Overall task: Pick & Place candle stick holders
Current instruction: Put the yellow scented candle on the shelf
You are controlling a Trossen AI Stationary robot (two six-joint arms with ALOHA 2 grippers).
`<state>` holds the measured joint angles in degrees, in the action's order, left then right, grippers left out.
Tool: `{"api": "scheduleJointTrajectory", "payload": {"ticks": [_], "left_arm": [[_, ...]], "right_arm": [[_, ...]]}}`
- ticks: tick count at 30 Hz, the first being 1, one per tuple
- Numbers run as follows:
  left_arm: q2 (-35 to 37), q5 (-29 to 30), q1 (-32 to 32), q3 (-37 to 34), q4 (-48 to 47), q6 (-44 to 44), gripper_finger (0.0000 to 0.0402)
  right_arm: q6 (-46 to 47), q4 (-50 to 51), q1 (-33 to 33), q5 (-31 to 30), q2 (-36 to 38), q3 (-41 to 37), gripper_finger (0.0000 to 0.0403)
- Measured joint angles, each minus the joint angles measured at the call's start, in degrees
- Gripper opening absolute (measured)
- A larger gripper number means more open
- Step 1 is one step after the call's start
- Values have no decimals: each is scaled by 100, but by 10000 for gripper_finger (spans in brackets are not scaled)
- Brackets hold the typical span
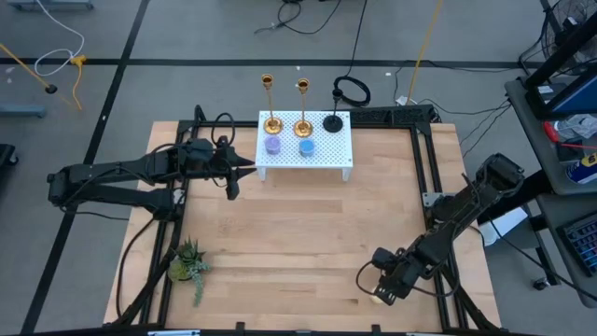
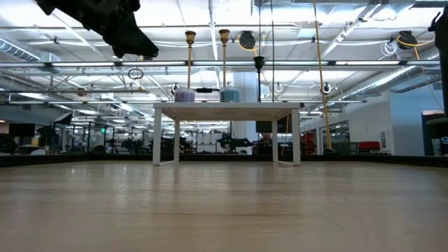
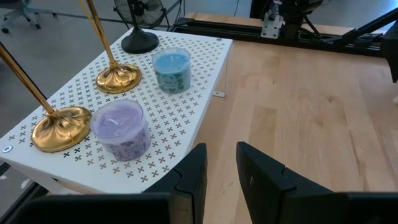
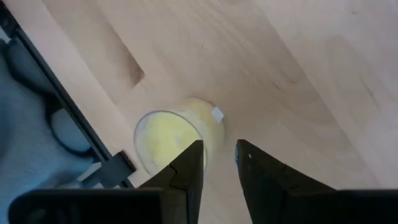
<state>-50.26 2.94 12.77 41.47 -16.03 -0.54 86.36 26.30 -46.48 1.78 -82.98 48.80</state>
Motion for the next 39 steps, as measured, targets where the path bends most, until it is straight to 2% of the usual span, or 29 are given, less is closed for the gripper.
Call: {"api": "scheduleJointTrajectory", "payload": {"ticks": [15, 21, 25, 32, 37, 39], "left_arm": [[0, 2, -2, 0, 13, 2, 93], [2, 11, -2, 0, 119, 2, 93], [2, 9, -2, 0, 249, 2, 93], [2, 9, -2, 1, 310, 4, 93], [2, 9, -2, 2, 308, 6, 93], [2, 9, -2, 2, 308, 46, 93]], "right_arm": [[87, -147, -273, -48, -64, 7, 91], [-22, 68, -275, -513, -85, 7, 88], [19, 198, -275, -495, -85, 7, 70], [-292, 237, -275, -501, -85, 7, 7], [-241, 274, -275, -888, -85, 7, 5], [-499, 160, -253, -1053, -85, 7, 3]]}}
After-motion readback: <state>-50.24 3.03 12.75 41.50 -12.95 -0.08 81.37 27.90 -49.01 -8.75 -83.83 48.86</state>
